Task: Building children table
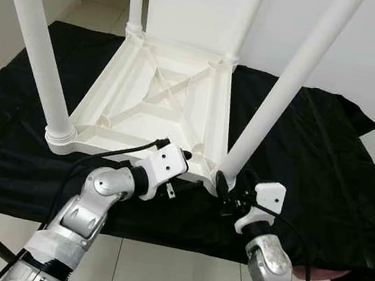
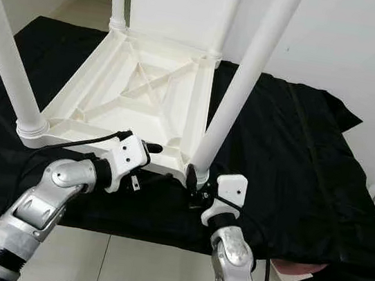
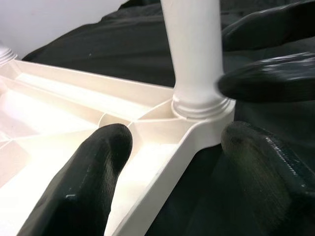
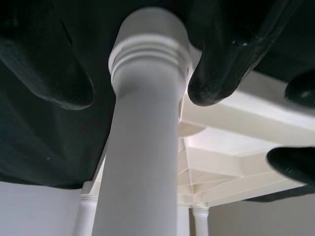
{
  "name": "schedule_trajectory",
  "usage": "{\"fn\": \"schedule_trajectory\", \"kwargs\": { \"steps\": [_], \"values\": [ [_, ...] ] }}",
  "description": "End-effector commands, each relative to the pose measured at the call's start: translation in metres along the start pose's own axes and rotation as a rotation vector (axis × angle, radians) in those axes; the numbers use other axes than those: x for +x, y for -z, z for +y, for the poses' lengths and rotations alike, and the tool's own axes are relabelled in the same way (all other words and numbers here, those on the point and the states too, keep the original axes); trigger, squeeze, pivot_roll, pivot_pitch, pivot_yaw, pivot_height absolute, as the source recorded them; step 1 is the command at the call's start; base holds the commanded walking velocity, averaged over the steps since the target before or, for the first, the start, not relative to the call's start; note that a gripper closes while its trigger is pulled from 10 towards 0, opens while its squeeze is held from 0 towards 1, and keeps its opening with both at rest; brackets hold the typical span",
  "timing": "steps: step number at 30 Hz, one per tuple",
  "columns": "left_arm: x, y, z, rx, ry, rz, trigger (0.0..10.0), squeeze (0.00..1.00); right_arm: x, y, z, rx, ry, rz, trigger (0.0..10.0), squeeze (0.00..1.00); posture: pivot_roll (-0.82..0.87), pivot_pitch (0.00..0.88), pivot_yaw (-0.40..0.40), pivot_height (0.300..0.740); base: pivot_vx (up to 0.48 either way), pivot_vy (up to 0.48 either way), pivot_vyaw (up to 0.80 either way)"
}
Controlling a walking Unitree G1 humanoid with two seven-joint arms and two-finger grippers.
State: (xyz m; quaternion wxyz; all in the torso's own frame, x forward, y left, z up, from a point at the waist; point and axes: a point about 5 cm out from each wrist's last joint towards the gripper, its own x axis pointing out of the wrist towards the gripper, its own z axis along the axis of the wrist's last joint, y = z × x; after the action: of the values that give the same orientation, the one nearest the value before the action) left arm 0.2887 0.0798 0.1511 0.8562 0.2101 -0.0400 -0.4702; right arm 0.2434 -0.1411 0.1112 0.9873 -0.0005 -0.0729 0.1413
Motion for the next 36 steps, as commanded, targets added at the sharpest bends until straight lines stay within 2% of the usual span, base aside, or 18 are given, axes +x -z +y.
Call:
{"fn": "schedule_trajectory", "kwargs": {
  "steps": [1,3,4,7,8,10,11,12,13,15,16,22,25,27,31,36],
  "values": [
    [0.000,0.002,0.008,0.018,-0.083,0.011,10.0,0.00,-0.007,0.001,0.001,0.001,-0.048,0.012,10.0,0.00,-0.01,0.028,-0.070,0.740,0.000,0.000,0.00],
    [0.000,0.004,0.011,0.027,-0.079,0.020,10.0,0.00,-0.010,0.003,0.002,-0.010,-0.079,0.023,10.0,0.00,-0.01,0.028,-0.069,0.740,0.000,0.000,0.00],
    [0.000,0.005,0.012,0.035,-0.075,0.030,10.0,0.00,-0.012,0.004,0.004,-0.001,-0.115,0.025,3.9,0.00,-0.01,0.029,-0.064,0.740,0.000,0.000,0.00],
    [0.000,0.006,0.013,0.040,-0.073,0.036,10.0,0.00,-0.013,0.004,0.004,0.005,-0.139,0.026,3.9,0.00,-0.01,0.029,-0.064,0.740,0.000,0.000,0.00],
    [0.001,0.007,0.015,0.046,-0.070,0.042,10.0,0.00,-0.012,0.004,0.004,0.006,-0.157,0.027,0.0,0.00,-0.01,0.027,-0.063,0.740,0.000,0.000,0.00],
    [0.003,0.008,0.016,0.050,-0.070,0.046,10.0,0.00,-0.011,0.003,0.006,0.012,-0.189,0.035,0.0,0.00,-0.02,0.025,-0.064,0.740,0.000,0.000,0.00],
    [0.004,0.008,0.018,0.055,-0.069,0.050,10.0,0.00,-0.009,0.003,0.007,0.018,-0.220,0.043,4.7,0.00,-0.02,0.024,-0.063,0.740,0.000,0.000,0.00],
    [0.004,0.008,0.018,0.055,-0.069,0.050,10.0,0.00,-0.009,0.003,0.007,0.018,-0.220,0.043,4.7,0.00,-0.02,0.024,-0.063,0.740,0.000,0.000,0.00],
    [0.005,0.009,0.019,0.066,-0.068,0.059,10.0,0.00,-0.005,0.002,0.008,0.015,-0.251,0.047,10.0,0.00,-0.02,0.024,-0.061,0.740,0.000,0.000,0.00],
    [0.006,0.011,0.021,0.077,-0.067,0.070,10.0,0.00,0.000,0.000,0.008,0.028,-0.289,0.046,10.0,0.00,-0.02,0.025,-0.060,0.740,0.000,0.000,0.00],
    [0.006,0.013,0.024,0.091,-0.064,0.084,10.0,0.00,0.009,-0.004,0.007,0.041,-0.327,0.043,10.0,0.00,-0.02,0.025,-0.056,0.740,0.000,0.000,0.00],
    [0.004,0.019,0.026,0.142,-0.031,0.119,10.0,0.00,0.025,-0.011,0.002,0.077,-0.365,0.027,10.0,0.00,-0.02,0.027,-0.044,0.740,0.000,0.000,0.00],
    [0.002,0.025,0.028,0.159,-0.004,0.146,10.0,0.00,0.035,-0.015,-0.001,0.074,-0.352,0.003,10.0,0.00,-0.02,0.028,-0.041,0.740,0.000,0.000,0.00],
    [-0.001,0.028,0.031,0.179,0.018,0.166,10.0,0.00,0.040,-0.016,-0.009,0.072,-0.290,-0.009,10.0,0.00,-0.02,0.029,-0.042,0.740,0.000,0.000,0.00],
    [-0.003,0.030,0.035,0.186,0.025,0.175,10.0,0.00,0.041,-0.016,-0.015,0.068,-0.256,-0.006,10.0,0.00,-0.02,0.029,-0.036,0.740,0.000,0.000,0.00],
    [-0.004,0.036,0.042,0.200,0.012,0.205,10.0,0.00,0.032,-0.010,-0.016,0.068,-0.241,0.016,10.0,0.00,-0.03,0.021,-0.026,0.740,0.000,0.000,0.00]
  ]
}}
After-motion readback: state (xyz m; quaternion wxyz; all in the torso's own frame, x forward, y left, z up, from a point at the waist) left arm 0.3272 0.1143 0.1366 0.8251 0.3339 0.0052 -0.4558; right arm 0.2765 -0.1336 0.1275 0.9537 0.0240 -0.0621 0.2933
